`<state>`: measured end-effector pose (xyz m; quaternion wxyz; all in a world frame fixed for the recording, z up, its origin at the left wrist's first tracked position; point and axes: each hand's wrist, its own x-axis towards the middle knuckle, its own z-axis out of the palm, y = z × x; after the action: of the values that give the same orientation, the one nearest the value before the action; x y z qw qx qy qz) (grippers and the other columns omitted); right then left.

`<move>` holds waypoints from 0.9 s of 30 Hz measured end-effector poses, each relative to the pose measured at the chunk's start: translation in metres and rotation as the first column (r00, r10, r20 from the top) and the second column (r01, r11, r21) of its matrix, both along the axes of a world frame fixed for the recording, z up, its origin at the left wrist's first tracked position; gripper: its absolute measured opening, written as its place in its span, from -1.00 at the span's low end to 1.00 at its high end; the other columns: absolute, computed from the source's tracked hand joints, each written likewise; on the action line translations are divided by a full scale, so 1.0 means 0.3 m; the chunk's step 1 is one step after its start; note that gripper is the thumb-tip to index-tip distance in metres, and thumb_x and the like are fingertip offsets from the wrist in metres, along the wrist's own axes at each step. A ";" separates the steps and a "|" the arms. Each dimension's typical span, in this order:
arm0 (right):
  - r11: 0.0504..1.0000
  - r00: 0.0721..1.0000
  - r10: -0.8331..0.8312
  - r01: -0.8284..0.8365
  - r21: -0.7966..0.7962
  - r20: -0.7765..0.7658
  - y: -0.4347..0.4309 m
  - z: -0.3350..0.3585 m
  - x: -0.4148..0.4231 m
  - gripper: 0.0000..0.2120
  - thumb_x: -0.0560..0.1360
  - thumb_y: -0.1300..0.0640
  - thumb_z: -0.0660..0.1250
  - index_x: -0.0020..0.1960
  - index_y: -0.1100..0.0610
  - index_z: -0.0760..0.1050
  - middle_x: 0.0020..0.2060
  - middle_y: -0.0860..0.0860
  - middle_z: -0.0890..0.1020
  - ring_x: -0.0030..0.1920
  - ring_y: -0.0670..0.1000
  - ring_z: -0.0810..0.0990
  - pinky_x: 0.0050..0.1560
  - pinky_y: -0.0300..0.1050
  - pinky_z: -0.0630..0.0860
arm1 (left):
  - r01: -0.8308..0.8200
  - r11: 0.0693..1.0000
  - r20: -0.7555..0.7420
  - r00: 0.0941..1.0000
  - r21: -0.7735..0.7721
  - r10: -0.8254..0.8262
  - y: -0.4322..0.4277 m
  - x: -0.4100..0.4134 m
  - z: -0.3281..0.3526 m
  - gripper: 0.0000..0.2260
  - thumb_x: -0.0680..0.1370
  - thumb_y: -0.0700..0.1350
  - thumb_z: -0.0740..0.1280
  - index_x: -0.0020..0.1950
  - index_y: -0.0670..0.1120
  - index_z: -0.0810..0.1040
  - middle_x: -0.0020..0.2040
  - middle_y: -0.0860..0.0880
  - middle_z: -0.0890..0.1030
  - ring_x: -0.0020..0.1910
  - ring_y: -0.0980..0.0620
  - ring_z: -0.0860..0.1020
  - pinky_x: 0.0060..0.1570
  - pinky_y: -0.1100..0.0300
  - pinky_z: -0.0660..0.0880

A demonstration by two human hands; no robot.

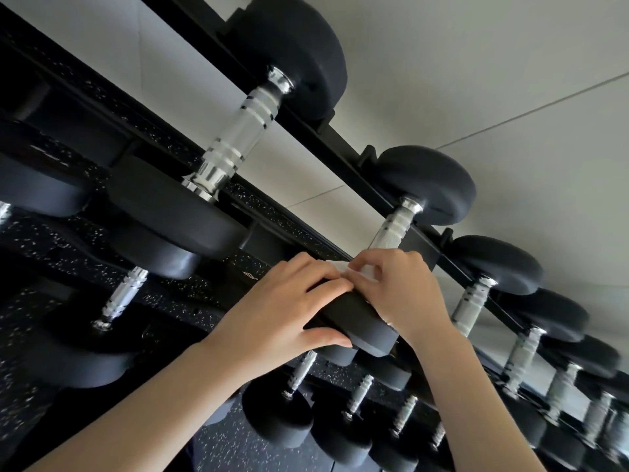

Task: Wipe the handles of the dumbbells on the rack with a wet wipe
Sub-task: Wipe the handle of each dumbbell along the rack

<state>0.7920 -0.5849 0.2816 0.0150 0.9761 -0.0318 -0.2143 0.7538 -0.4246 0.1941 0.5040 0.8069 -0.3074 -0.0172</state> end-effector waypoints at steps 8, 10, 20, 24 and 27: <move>0.975 0.988 0.137 -0.147 -0.169 -0.067 0.047 0.013 0.037 -0.84 0.53 -0.08 0.23 0.01 -0.06 0.52 -0.28 0.01 0.49 -0.13 0.15 0.58 -0.22 -0.08 0.46 | -0.020 1.000 0.036 0.999 0.020 0.019 0.002 0.005 0.003 -0.54 0.48 0.22 0.29 0.20 -0.09 0.54 0.11 0.01 0.53 0.08 -0.04 0.47 -0.03 0.01 0.48; 0.958 0.982 0.174 -0.184 -0.218 -0.067 0.053 0.009 0.048 -0.84 0.54 -0.04 0.20 0.03 -0.03 0.51 -0.22 0.04 0.57 -0.12 0.16 0.57 -0.22 -0.08 0.46 | -0.021 1.000 0.037 0.999 0.009 0.020 0.001 0.006 0.001 -0.54 0.48 0.22 0.29 0.20 -0.08 0.53 0.10 0.01 0.53 0.07 -0.04 0.47 -0.03 0.02 0.47; 0.959 0.986 0.147 -0.123 -0.254 0.079 0.039 -0.020 0.062 -0.83 0.54 0.03 0.22 0.00 0.06 0.54 -0.23 0.11 0.61 -0.16 0.21 0.57 -0.27 -0.09 0.43 | 0.001 1.000 0.048 0.999 0.027 -0.002 0.004 0.011 0.001 -0.56 0.50 0.22 0.26 0.21 -0.06 0.49 0.09 0.02 0.51 0.06 -0.02 0.45 -0.02 0.04 0.46; 0.964 0.960 0.173 -0.119 -0.239 0.218 0.010 -0.015 0.091 -0.83 0.53 0.04 0.27 0.00 0.10 0.57 -0.31 0.16 0.61 -0.25 0.24 0.57 -0.31 -0.08 0.44 | 0.002 1.000 0.059 0.998 0.028 -0.004 0.006 0.012 0.001 -0.56 0.49 0.23 0.26 0.20 -0.06 0.49 0.10 0.02 0.51 0.05 -0.01 0.45 -0.02 0.06 0.46; 0.984 0.940 0.127 -0.079 -0.161 0.316 -0.016 -0.006 0.133 -0.83 0.51 0.07 0.31 0.01 0.12 0.60 -0.33 0.18 0.62 -0.28 0.26 0.57 -0.29 -0.01 0.52 | -0.001 1.000 0.065 0.998 0.031 -0.001 0.006 0.013 0.001 -0.55 0.49 0.23 0.26 0.20 -0.06 0.49 0.10 0.02 0.51 0.06 0.00 0.45 -0.01 0.08 0.46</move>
<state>0.8319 -0.5897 0.2797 0.0923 0.9946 0.0019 -0.0467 0.7577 -0.4228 0.1944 0.4811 0.8149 -0.3233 0.0046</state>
